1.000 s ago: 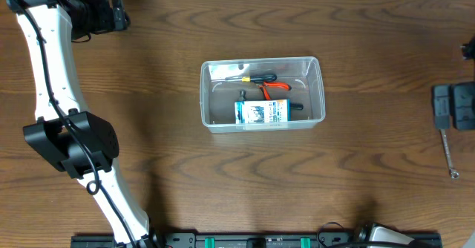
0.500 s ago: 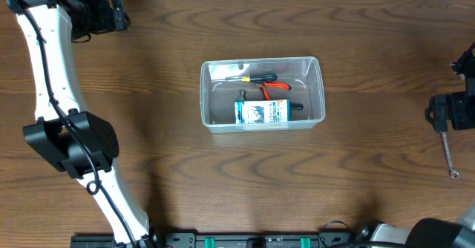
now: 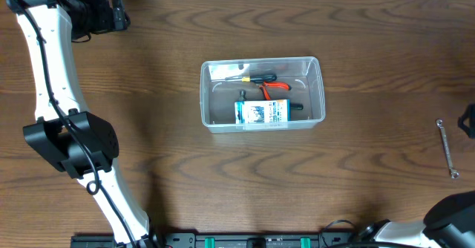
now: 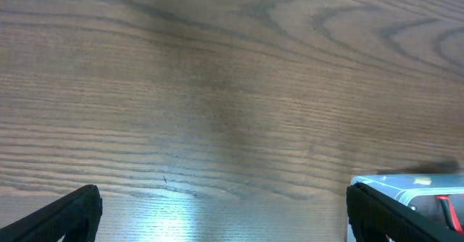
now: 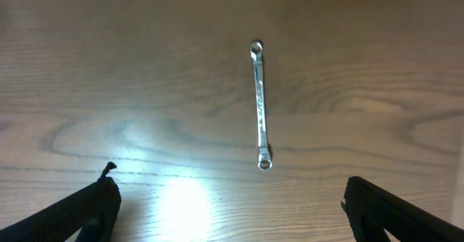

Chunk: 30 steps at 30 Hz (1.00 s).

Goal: Pack container
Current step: 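Raise the right gripper and move it right toward the silver wrench, then lower the right gripper over the silver wrench and align with it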

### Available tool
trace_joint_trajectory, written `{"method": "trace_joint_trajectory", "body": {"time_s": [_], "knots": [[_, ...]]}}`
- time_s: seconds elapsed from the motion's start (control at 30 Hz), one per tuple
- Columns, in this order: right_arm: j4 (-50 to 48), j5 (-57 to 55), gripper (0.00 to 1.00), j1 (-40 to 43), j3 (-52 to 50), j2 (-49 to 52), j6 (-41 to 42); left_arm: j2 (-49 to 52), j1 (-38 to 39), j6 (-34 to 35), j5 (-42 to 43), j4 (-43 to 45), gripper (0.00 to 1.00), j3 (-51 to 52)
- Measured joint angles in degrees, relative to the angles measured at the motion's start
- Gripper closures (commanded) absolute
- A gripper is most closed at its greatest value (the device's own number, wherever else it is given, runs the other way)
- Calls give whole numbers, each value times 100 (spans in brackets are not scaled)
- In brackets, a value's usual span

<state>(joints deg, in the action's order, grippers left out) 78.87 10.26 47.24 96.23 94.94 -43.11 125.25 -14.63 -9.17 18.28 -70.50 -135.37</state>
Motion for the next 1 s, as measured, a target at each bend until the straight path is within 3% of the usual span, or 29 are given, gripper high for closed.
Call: {"method": "trace_joint_trajectory", "body": {"time_s": [0.67, 1.0], "knots": [[-177, 22, 1, -144, -7, 1281, -343, 0, 0, -2, 0, 2, 2, 0], [-761, -911, 1, -177, -9, 1576, -192, 0, 0, -2, 0, 2, 2, 0]]}}
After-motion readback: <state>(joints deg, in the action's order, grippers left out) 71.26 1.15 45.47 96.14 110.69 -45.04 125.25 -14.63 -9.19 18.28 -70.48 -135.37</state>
